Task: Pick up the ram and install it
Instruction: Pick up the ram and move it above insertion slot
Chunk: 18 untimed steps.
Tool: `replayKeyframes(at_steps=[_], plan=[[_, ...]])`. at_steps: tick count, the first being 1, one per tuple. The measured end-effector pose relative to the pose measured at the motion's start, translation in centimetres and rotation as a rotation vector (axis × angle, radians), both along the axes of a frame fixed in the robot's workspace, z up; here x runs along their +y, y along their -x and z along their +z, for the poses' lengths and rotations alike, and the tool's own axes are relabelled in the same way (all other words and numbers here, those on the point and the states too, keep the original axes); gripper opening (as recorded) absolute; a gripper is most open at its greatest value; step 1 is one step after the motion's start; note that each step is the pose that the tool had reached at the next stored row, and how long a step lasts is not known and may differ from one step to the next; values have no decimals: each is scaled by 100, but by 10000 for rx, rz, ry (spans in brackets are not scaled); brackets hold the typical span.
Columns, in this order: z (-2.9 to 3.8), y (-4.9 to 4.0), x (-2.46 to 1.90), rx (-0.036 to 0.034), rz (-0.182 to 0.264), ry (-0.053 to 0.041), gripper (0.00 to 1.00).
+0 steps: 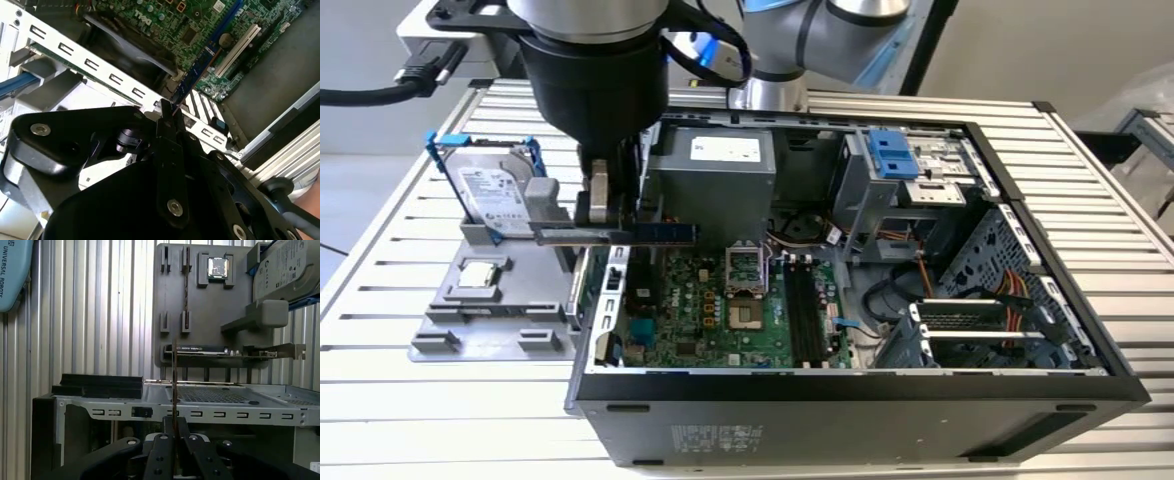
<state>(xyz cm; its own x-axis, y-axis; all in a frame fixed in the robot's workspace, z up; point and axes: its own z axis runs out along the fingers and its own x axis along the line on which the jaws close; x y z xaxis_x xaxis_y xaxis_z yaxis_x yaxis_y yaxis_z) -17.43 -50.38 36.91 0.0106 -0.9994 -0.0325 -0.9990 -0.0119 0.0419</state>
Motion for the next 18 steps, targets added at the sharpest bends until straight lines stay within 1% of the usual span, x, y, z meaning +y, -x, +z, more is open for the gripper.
replayKeyframes(at_steps=[18], plan=[[0, -275, 0, 17, 1, 1, 0]])
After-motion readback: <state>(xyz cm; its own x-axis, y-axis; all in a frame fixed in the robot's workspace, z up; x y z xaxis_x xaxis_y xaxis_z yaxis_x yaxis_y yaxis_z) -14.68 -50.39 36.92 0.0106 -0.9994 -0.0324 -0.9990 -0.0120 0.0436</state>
